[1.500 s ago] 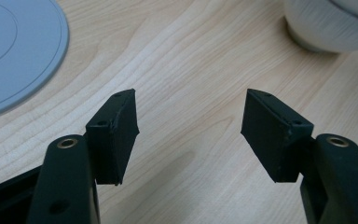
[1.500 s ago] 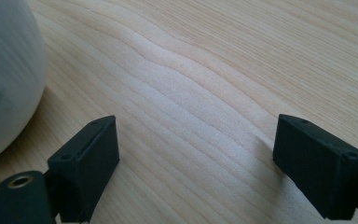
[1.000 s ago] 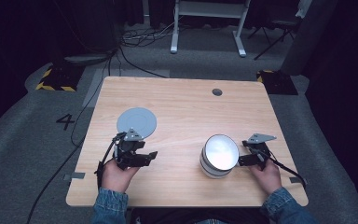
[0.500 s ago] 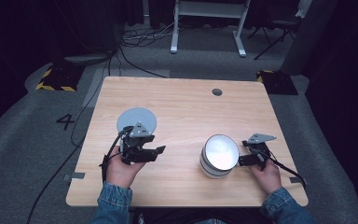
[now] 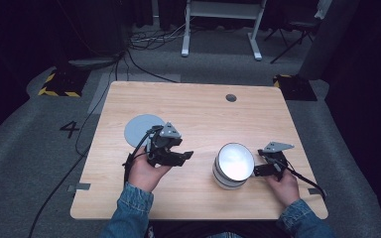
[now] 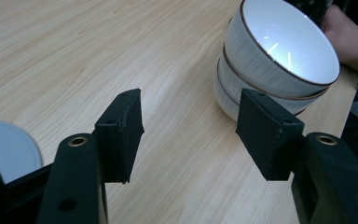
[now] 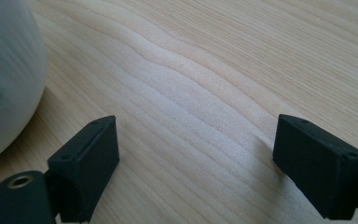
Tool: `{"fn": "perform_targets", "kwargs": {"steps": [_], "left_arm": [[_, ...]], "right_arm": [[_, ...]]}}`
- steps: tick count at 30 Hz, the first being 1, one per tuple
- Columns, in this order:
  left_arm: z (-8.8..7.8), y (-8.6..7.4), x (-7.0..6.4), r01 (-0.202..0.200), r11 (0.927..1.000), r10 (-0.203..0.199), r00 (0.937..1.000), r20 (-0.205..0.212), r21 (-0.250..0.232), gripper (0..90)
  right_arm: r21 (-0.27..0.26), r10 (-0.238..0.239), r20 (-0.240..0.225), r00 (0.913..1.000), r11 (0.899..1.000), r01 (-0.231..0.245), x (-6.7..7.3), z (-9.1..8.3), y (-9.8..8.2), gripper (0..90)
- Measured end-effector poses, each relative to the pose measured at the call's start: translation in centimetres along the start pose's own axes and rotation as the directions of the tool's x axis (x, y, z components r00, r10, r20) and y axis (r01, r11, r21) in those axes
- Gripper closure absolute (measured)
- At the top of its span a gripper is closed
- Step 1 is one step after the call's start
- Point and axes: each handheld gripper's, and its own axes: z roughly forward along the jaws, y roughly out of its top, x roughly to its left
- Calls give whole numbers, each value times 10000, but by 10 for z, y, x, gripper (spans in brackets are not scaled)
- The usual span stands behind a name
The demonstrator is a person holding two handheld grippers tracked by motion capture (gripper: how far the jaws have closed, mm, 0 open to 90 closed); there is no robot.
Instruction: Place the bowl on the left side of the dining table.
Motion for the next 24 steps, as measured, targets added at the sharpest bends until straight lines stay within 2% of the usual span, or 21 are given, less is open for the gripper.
{"fn": "perform_targets", "kwargs": {"steps": [4,5,6,8,9,10,14,15,20,23,24], "left_arm": [[6,9,-2,-27,9999,26,10000,74,113,407],[9,11,-3,-17,9998,12,9997,224,204,407],[10,14,-3,-184,9994,179,9997,172,301,407],[14,19,-3,-242,9990,233,9994,254,364,415],[17,22,-4,-252,9990,239,9991,353,370,422],[21,26,-5,-291,9983,259,9976,643,501,448],[29,34,-7,-360,9977,323,9974,641,574,453],[33,38,-8,-360,9974,309,9962,811,623,452],[44,48,-12,-438,9966,369,9946,973,704,444],[55,57,-16,-380,9968,285,9909,1317,700,438],[58,59,-16,-479,9962,383,9910,1281,728,437]], "right_arm": [[-3,2,-1,10000,10000,-2,0,0,0,145],[0,-1,2,10000,10000,1,0,0,0,145],[-3,0,0,10000,10000,0,0,0,0,145],[-3,6,3,10000,10000,-6,0,0,0,145],[-9,31,-2,10000,10000,-31,0,0,0,145],[2,-14,-7,10000,10000,14,0,0,0,145],[5,-13,-6,10000,10000,13,0,0,0,145],[3,-10,-5,10000,10000,10,0,0,0,145],[3,-16,-6,10000,10000,16,0,0,0,145],[4,-10,-7,10000,10000,10,0,0,0,145],[3,-14,-8,10000,10000,14,0,0,0,145]]}}
